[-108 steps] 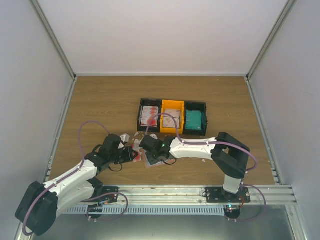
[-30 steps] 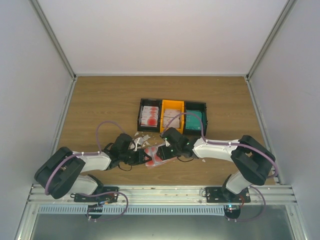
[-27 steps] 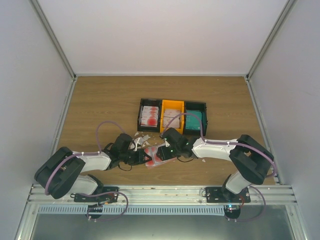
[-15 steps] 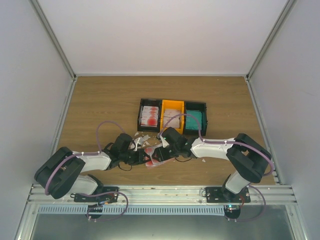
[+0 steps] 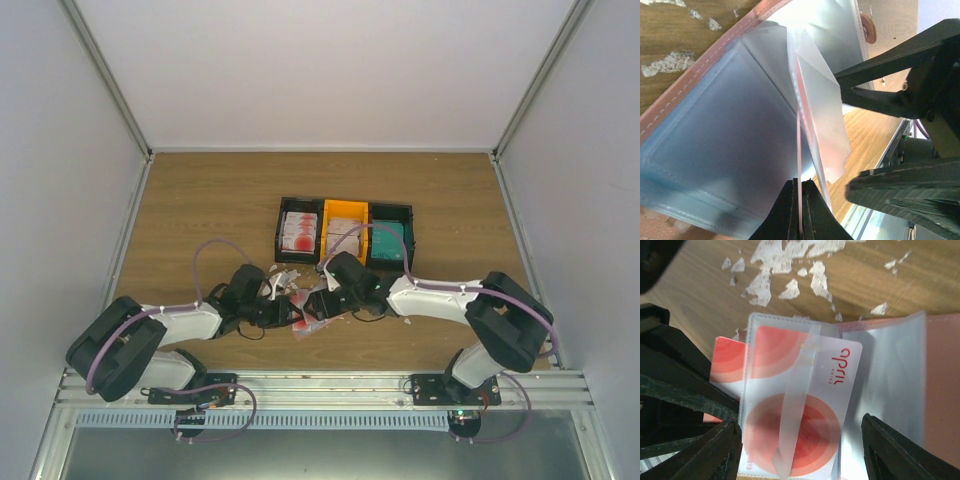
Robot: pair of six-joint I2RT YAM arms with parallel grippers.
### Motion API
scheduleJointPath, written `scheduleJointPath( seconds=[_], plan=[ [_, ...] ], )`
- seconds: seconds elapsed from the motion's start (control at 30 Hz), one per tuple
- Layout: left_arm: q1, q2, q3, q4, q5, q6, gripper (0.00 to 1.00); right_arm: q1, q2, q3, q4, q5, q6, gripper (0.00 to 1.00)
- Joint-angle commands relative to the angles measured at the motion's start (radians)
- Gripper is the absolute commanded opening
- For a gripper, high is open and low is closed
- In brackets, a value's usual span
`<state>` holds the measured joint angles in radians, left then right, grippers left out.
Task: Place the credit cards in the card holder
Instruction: Turn over the card slot in the card holder.
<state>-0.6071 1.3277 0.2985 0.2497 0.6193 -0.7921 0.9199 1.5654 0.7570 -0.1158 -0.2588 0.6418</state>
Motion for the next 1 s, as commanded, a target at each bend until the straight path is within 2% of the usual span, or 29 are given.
scheduleJointPath(
  seconds=[0.0, 0.23, 0.43, 0.73, 0.97],
  plan=[
    [-0.01, -0.023, 0.032, -0.006, 0.005, 0.029, 0.0, -0.001, -0.073, -0.008, -0.035, 0.092, -0.004, 0.68],
    [-0.012, -0.051, 0.034, -0.017, 0.029, 0.004, 0.0, -0.003, -0.144, -0.007, -0.092, 0.194, 0.008, 0.71],
    [-0.017, -0.066, 0.041, -0.005, 0.046, -0.017, 0.0, -0.001, -0.165, -0.008, -0.118, 0.223, 0.008, 0.71],
    [-0.044, 0.013, 0.071, 0.062, 0.069, -0.029, 0.0, -0.001, -0.248, -0.016, -0.166, 0.36, 0.043, 0.7],
    [-0.057, 0.083, 0.114, 0.071, 0.031, 0.0, 0.0, -0.003, -0.339, -0.036, -0.187, 0.449, 0.04, 0.7]
  ],
)
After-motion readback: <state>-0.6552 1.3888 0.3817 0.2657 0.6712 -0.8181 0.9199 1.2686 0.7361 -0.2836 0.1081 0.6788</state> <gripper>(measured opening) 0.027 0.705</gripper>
